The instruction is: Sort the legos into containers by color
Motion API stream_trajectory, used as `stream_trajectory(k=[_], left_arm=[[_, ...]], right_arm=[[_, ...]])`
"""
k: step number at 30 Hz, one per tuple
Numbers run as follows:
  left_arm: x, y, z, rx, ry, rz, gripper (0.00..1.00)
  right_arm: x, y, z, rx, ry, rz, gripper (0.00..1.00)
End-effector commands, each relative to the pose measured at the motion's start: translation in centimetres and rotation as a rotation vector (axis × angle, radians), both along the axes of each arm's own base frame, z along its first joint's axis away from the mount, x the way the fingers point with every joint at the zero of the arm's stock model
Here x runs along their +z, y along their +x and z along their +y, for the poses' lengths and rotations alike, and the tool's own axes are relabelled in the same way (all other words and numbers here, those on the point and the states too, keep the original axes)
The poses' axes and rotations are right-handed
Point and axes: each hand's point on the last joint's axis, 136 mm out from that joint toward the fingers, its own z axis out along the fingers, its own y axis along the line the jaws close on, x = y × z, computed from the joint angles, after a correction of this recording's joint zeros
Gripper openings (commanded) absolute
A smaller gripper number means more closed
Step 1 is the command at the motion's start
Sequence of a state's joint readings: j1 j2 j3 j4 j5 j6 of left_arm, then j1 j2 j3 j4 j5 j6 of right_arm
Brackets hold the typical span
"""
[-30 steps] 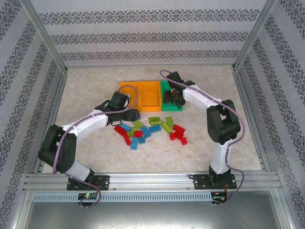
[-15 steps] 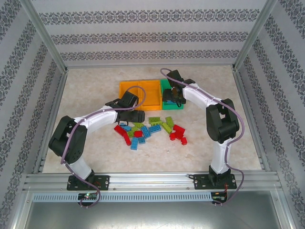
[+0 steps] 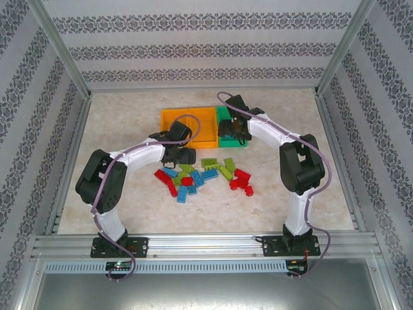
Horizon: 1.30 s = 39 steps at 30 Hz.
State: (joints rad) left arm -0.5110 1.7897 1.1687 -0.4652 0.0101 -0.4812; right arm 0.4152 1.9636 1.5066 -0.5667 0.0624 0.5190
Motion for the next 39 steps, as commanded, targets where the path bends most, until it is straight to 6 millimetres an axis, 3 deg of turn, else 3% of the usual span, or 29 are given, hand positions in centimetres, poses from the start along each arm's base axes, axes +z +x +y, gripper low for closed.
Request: stream_trajectory(k=[1, 9, 21, 28, 34, 39], left_arm=[[-0.5, -0.1, 0.1, 0.022, 0.038, 0.017, 0.82], [-1.3, 0.4, 0.4, 0.044, 0.059, 0.017, 0.8], [-2.0, 0.7, -0.7, 0.067, 0.009, 0.034, 0.78], [-1.9, 0.5, -1.2, 0.04, -0.013, 0.033, 0.64], [-1.8, 0.2, -1.0, 0.029, -0.003, 0.031, 0.62], [-1.5, -0.2, -1.2, -0.006, -0.014, 0.029, 0.52]], right_arm=[[1.1, -1.6, 1.2, 0.004, 0.049, -0.002, 0.84], [2.9, -3.8, 1.3, 0.003, 0.067, -0.05, 0.84], [2.5, -6.0, -0.3, -0.021, 0.032, -0.051, 0.85], [1.7, -6.5, -1.1, -0.031, 0.022, -0.034, 0.86], [1.4, -6.8, -1.5, -0.042, 0.019, -0.026, 0.86], [1.1, -7.0, -1.7, -0.044, 0.016, -0.018, 0.86]])
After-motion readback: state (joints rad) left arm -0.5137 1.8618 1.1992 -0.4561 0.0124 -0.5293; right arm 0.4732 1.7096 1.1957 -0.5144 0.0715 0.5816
